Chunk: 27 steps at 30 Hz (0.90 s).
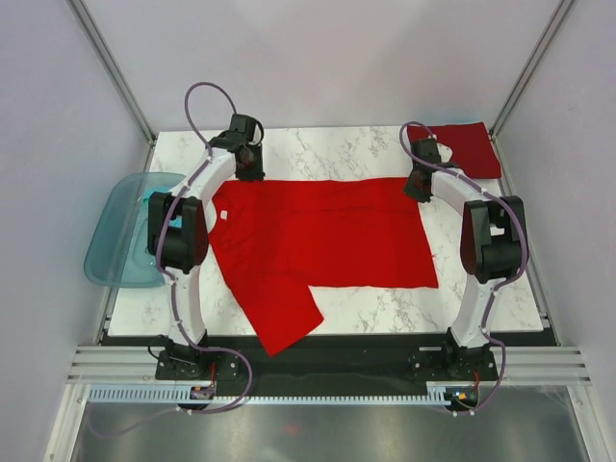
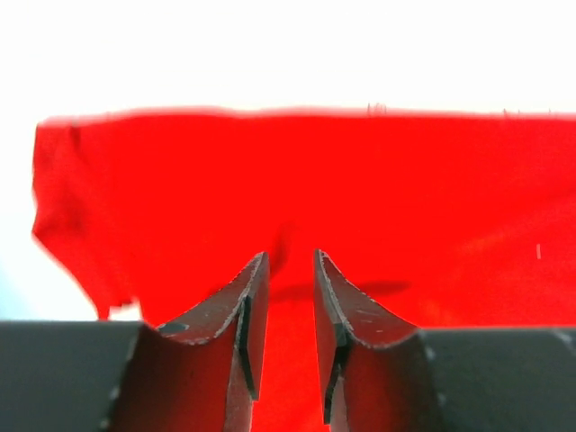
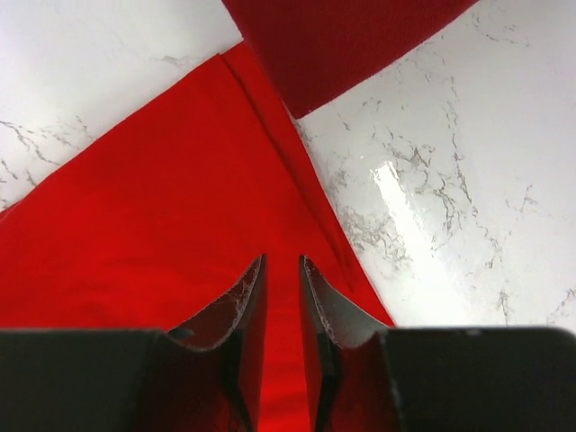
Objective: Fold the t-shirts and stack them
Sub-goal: Fold the tshirt
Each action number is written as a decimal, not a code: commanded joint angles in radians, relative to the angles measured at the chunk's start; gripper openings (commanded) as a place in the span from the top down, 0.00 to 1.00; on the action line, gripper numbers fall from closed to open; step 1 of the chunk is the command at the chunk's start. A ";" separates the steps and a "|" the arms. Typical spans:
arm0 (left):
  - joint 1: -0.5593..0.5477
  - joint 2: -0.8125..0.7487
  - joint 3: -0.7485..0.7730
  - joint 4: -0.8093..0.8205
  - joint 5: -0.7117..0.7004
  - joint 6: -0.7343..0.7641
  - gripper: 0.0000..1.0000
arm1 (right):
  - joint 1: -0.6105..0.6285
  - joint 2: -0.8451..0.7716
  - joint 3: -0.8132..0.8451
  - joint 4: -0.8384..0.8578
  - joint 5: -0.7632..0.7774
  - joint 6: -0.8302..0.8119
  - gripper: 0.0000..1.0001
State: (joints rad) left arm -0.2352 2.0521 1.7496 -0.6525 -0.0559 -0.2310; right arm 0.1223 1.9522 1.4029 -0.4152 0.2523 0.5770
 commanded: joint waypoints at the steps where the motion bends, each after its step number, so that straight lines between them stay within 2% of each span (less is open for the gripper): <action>1: 0.005 0.094 0.134 0.010 -0.039 -0.018 0.67 | 0.005 0.024 0.047 0.006 0.039 0.012 0.72; 4: 0.008 0.189 0.227 0.010 -0.061 -0.022 0.70 | 0.008 0.043 0.054 0.007 0.042 0.003 0.72; 9: 0.020 0.299 0.286 0.008 -0.088 -0.025 0.69 | 0.010 0.068 0.054 0.006 0.070 -0.014 0.72; 19: 0.060 0.362 0.321 -0.025 -0.140 -0.011 0.66 | 0.008 0.088 -0.008 0.003 0.152 -0.037 0.73; 27: 0.080 0.379 0.333 -0.049 -0.130 -0.018 0.63 | 0.010 0.088 -0.010 0.016 0.139 -0.049 0.73</action>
State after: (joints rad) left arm -0.1650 2.4107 2.0552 -0.6735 -0.1631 -0.2321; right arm 0.1310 2.0304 1.3987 -0.4030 0.3618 0.5449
